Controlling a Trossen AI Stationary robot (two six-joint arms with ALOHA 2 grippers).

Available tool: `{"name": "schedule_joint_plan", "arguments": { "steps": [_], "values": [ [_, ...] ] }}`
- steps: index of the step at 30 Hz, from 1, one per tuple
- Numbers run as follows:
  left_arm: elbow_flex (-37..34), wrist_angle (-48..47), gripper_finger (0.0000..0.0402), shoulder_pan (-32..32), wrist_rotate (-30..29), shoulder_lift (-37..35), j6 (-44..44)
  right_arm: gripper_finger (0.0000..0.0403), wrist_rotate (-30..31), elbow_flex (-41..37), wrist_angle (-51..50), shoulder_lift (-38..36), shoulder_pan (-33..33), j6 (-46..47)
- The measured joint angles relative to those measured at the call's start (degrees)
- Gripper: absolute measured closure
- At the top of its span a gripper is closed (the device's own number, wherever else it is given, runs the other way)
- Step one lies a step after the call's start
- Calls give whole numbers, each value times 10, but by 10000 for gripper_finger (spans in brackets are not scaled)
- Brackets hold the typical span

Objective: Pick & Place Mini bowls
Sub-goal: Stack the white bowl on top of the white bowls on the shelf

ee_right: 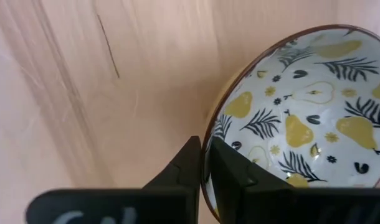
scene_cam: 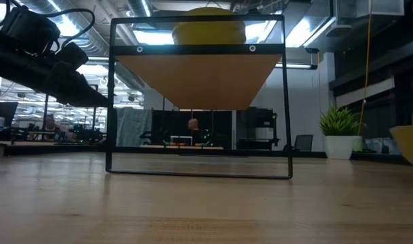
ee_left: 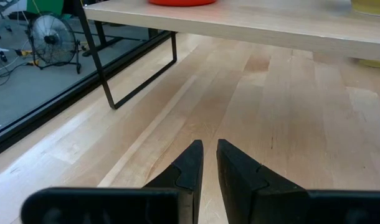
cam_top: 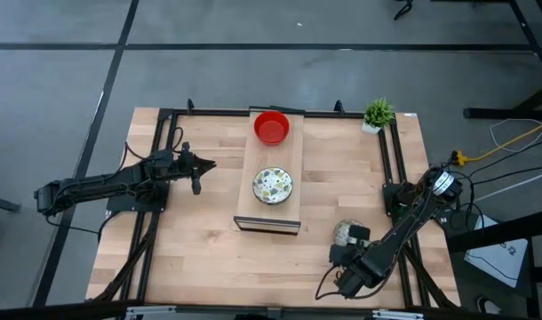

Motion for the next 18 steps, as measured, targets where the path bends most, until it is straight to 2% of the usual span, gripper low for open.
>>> {"name": "schedule_joint_plan", "arguments": {
  "steps": [9, 18],
  "values": [
    [0, 0, 359, 0, 0, 0, 0, 375, 82, 0, 3, 0, 0, -96],
    [0, 0, 359, 0, 0, 0, 0, 374, 94, 0, 7, 0, -17, -111]
  ]
}}
